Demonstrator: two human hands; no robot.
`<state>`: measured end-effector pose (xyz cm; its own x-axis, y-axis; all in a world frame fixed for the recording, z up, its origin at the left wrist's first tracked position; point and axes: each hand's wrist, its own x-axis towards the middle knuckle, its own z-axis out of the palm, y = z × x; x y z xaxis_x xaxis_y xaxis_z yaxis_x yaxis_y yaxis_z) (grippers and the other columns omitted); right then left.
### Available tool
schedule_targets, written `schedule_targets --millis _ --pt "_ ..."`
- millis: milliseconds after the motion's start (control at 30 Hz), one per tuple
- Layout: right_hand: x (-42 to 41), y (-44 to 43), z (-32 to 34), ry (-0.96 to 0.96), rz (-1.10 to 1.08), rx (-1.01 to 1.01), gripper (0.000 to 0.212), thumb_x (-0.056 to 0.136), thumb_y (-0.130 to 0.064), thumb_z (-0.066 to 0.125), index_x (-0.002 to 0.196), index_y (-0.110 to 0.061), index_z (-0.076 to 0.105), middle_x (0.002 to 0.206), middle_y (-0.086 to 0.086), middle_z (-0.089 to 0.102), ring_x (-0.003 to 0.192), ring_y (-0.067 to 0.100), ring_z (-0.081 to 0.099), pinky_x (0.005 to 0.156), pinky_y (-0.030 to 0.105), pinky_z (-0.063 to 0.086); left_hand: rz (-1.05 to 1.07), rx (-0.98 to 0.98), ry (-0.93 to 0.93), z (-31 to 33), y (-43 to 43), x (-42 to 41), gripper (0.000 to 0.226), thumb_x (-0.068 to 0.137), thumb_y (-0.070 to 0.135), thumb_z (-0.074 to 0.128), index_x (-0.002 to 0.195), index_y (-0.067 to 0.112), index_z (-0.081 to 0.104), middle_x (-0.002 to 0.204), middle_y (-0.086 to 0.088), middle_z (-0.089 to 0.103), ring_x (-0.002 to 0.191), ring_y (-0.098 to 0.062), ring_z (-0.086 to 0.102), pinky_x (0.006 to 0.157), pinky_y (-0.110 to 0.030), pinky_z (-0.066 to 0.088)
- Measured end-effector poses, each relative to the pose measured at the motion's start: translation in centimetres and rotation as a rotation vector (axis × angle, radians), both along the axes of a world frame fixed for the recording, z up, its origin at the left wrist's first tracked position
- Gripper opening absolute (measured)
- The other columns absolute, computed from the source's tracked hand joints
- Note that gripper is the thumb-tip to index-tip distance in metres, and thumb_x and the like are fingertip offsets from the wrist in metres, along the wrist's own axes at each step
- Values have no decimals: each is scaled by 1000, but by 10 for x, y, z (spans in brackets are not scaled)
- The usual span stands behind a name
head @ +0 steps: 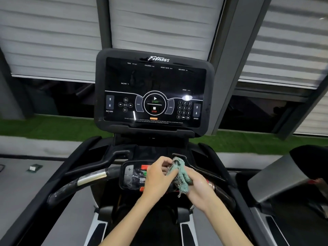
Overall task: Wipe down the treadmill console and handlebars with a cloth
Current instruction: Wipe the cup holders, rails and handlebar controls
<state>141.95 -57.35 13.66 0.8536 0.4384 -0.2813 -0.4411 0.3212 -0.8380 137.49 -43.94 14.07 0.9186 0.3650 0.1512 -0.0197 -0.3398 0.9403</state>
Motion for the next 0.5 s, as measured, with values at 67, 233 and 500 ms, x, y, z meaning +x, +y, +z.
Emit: schedule_targets --millis 67,233,500 --pt "-2 3 -5 2 -21 -44 37 97 -15 54 124 11 53 118 28 63 113 38 61 94 45 51 81 89 -25 -5 -8 -6 19 82 23 75 92 33 62 93 15 64 84 2 59 72 -14 50" --pt "-23 -5 -9 -57 -8 -110 31 100 -26 50 114 -4 66 109 17 70 105 28 67 97 45 49 157 265 -83 -17 -30 -21 28 83 10 74 92 31 58 92 17 55 81 -1 55 73 -15 47" --pt "-46 1 -21 -149 -76 -148 22 94 -19 60 113 -10 67 105 8 72 102 19 68 92 37 53 -32 181 -101 -18 -41 -64 45 90 9 65 122 36 51 111 27 59 110 13 54 89 -3 39"
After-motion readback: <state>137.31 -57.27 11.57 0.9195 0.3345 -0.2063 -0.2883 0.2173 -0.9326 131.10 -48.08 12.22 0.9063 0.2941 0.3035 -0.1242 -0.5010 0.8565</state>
